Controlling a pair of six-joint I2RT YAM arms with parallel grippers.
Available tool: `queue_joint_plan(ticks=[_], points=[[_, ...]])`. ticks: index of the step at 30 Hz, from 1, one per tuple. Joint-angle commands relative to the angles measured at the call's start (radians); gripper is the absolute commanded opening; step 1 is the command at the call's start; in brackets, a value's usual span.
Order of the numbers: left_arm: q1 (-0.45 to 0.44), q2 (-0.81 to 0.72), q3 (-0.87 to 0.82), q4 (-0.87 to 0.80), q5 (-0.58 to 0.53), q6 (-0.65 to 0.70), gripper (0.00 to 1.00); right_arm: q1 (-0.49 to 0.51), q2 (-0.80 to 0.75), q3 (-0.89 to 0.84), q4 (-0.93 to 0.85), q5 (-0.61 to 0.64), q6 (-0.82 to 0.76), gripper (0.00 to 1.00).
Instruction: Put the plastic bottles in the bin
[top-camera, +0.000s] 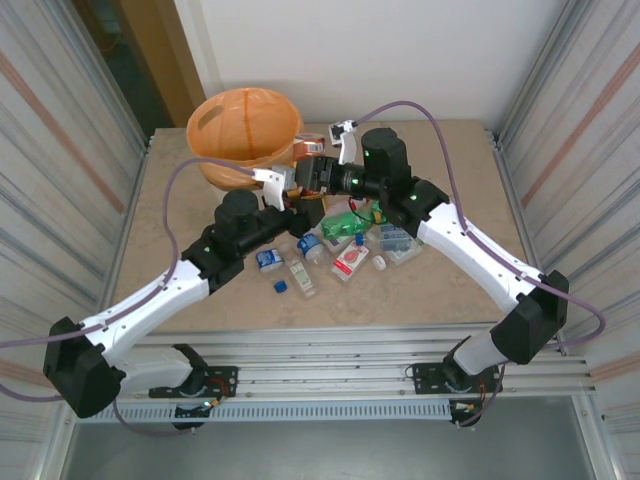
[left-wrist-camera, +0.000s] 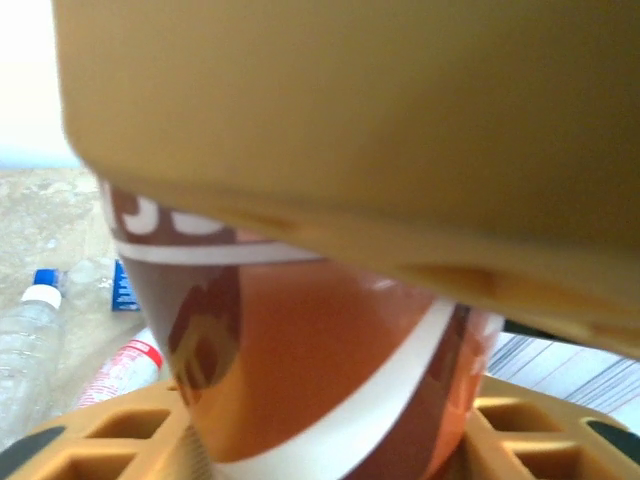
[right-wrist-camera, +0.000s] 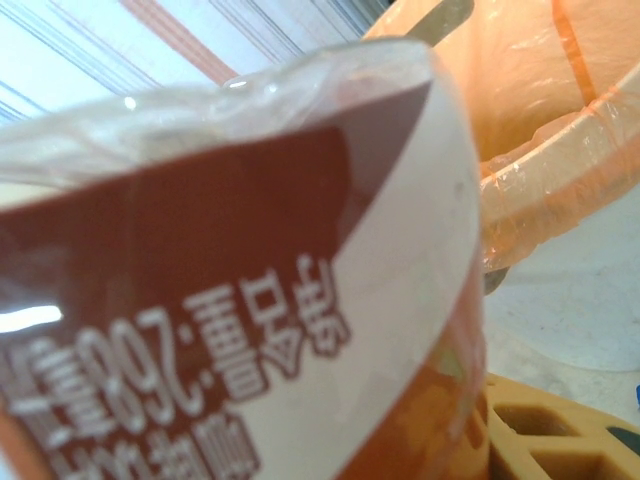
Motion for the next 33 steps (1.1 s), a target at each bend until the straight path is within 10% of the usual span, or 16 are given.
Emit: queue_joint_plan(ticks=[1,10,14,23,33], points=[[0.017,-0.023,-0.014,0.017,-0.046,-0.014,0.41,0.003,-0.032,-0.009,0.019,-0.02,0.015,0.25],[0.019,-0.021,-0.014,0.015,-0.046,-0.013,0.12,0.001,-0.038,-0.014,0.028,-0.019,0.008,0.3],[0.02,-0.023,-0.016,0.002,-0.05,-0.01,0.01,-0.001,-0.048,-0.021,0.03,-0.01,-0.002,0.47],[0.033,-0.052,-0.027,-0.026,-0.067,0.004,0.0,-0.018,-0.069,-0.027,0.031,0.006,-0.015,0.89],[0.082,-0.081,0.033,-0.162,-0.115,0.033,0.0,-0.043,-0.135,-0.047,-0.002,0.042,-0.057,0.98]])
